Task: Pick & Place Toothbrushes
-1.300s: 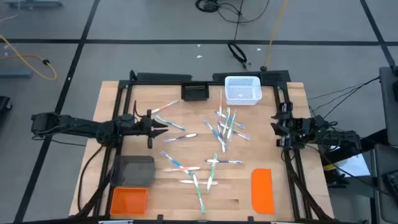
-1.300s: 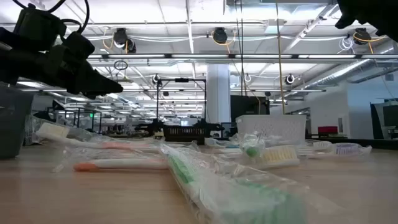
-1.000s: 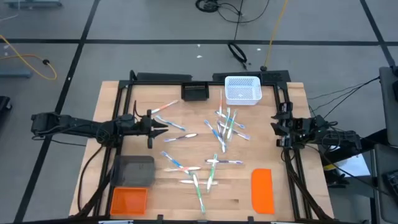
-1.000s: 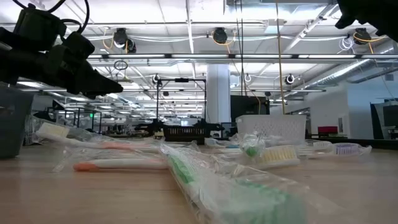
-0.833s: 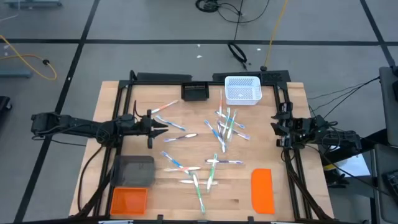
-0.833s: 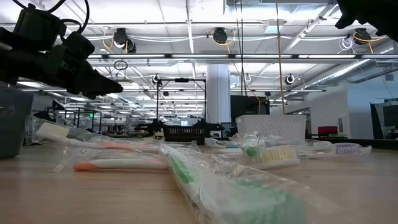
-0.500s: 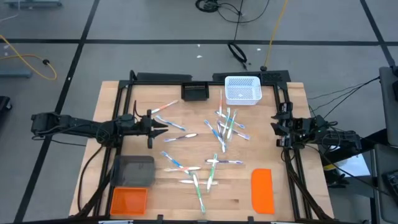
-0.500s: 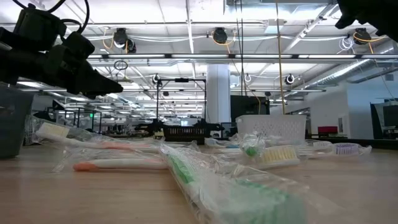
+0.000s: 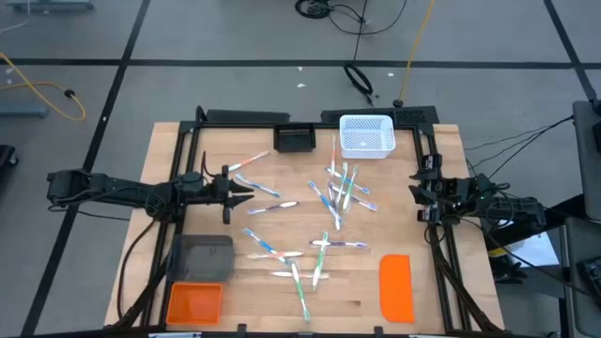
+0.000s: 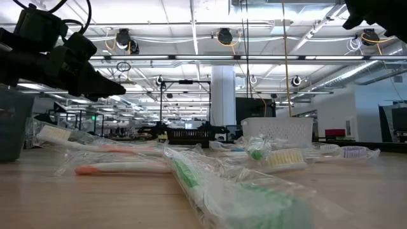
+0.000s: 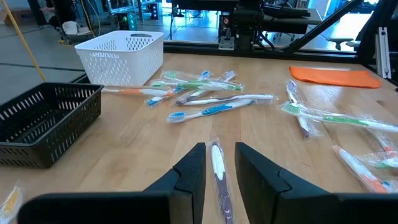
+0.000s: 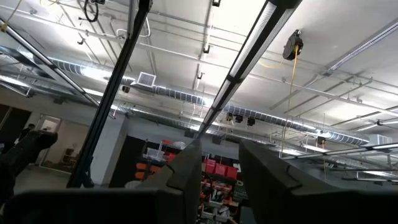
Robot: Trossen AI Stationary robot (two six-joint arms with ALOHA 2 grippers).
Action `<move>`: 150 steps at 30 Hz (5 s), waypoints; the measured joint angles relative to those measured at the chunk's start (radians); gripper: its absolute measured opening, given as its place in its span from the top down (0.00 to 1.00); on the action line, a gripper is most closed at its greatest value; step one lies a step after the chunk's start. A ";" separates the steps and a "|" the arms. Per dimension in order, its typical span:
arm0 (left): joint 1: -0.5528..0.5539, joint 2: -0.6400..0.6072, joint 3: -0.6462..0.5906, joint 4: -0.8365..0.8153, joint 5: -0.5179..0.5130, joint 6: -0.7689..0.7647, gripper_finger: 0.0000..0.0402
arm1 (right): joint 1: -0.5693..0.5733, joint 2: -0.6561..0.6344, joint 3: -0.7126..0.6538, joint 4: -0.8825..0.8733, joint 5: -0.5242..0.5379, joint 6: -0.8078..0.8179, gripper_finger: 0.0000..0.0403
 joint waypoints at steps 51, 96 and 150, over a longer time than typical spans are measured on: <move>0.000 0.000 0.000 0.000 0.000 0.001 0.79 | 0.000 0.000 0.000 0.000 0.000 0.000 0.75; 0.000 0.000 0.000 0.021 -0.026 -0.045 0.79 | 0.050 0.984 0.417 -0.587 0.150 -0.155 0.75; 0.000 0.000 0.000 0.022 -0.027 -0.052 0.79 | 0.245 1.508 0.419 -0.238 0.660 -0.364 0.54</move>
